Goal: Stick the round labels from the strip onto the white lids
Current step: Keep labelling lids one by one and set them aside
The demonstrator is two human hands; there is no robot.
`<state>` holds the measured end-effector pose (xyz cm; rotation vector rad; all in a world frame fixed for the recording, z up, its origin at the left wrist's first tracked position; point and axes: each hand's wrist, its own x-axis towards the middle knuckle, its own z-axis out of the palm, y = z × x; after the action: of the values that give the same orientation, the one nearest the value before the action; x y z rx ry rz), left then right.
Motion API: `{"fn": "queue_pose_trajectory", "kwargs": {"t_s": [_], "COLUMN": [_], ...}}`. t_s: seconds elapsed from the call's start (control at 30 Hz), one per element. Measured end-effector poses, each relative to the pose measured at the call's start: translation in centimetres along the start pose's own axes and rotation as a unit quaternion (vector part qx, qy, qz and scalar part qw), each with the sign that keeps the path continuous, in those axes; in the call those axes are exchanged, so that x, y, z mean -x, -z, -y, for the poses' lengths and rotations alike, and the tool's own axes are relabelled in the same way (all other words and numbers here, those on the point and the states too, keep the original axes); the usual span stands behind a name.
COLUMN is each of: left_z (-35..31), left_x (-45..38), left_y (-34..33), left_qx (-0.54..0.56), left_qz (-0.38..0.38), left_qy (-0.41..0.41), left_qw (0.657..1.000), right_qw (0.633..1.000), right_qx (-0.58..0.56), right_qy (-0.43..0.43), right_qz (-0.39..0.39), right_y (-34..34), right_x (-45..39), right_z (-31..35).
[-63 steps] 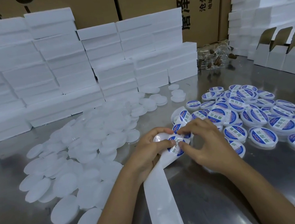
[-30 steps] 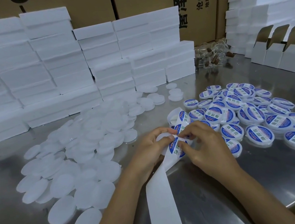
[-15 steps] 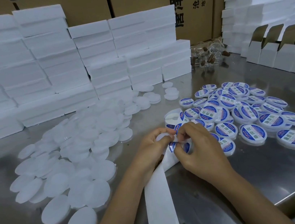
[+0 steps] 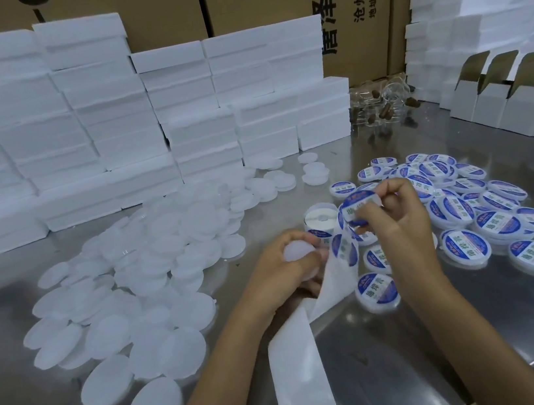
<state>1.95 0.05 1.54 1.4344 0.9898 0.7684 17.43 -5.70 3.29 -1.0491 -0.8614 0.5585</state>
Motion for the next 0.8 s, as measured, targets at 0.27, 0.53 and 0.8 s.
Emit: {"fn": "queue_pose_trajectory", "kwargs": {"t_s": [0.27,0.53,0.8], "left_z": [-1.8,-1.5,-1.5], "left_x": [-1.0,-0.7,-0.6], "left_y": [2.3,2.6,2.2], "left_qx": [0.424,0.391,0.328], "left_qz": [-0.057,-0.036,-0.039], "left_qy": [0.020,-0.034,-0.056], "left_qw": [0.903,0.919,0.942], "right_qw": [0.986,0.979,0.975], "right_qx": [0.014,0.082,0.113], "right_qy": [-0.036,0.032,0.046], "right_qz": [0.161,0.181,0.183], "right_y": [-6.6,-7.5,-7.4], "right_x": [-1.5,-1.2,-0.9], "right_z": [-0.9,-3.4,-4.0]}}
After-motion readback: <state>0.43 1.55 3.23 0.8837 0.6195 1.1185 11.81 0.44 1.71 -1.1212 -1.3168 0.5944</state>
